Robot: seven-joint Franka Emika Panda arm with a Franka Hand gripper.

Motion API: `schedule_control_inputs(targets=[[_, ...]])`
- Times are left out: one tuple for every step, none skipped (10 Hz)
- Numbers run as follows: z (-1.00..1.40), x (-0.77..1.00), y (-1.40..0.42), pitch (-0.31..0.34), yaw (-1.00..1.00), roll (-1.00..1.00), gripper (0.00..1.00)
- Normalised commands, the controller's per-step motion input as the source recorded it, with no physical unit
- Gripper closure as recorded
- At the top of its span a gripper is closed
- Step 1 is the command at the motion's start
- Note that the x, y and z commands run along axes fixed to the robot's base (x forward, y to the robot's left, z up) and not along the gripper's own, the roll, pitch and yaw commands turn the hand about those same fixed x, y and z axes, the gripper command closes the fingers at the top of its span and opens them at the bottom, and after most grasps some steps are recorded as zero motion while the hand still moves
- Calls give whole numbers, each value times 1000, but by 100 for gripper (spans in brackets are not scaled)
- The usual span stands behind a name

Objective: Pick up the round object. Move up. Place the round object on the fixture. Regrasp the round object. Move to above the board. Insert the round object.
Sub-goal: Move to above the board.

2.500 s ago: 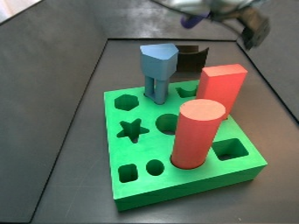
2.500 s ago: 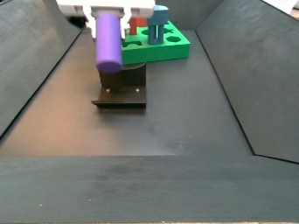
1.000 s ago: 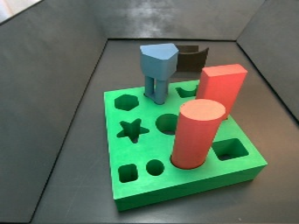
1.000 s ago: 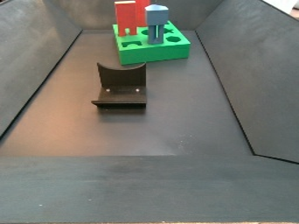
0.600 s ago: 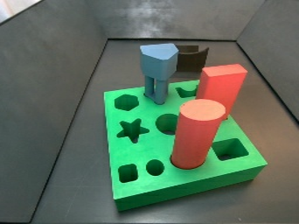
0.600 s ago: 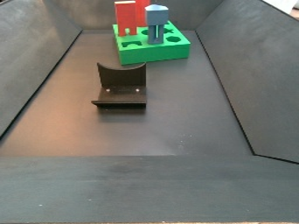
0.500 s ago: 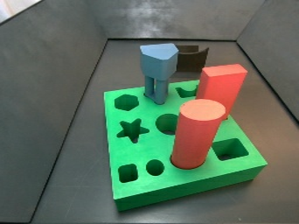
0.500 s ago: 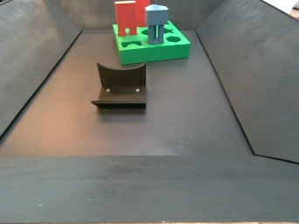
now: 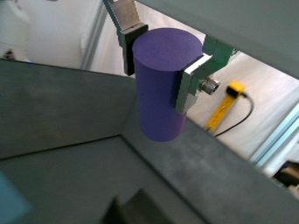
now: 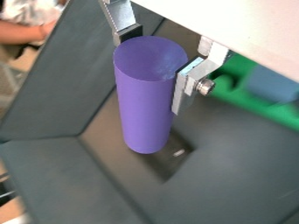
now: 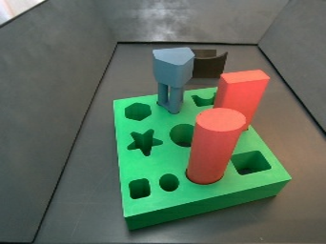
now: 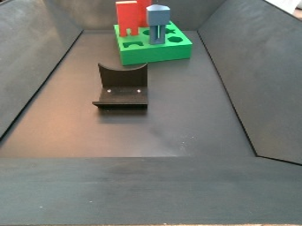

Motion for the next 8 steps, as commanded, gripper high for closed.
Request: schedule_control_inputs(targets=[[-27,-833,-1000,6,-107,-1000,100],[-21,-871,-1000,10,-108,-1000,100],[-19,-819,-901,7,-107,-1000,100],[-12,-507,-485,2,-103,-1000,100],[-8,-369,-319,3,-100,-1000,100],[-5,-190,-128,9,-90,-1000,100],[-2,-117,-53,3,-72,-884,100],[-3,-88,-10,-10,-45,-656,100]])
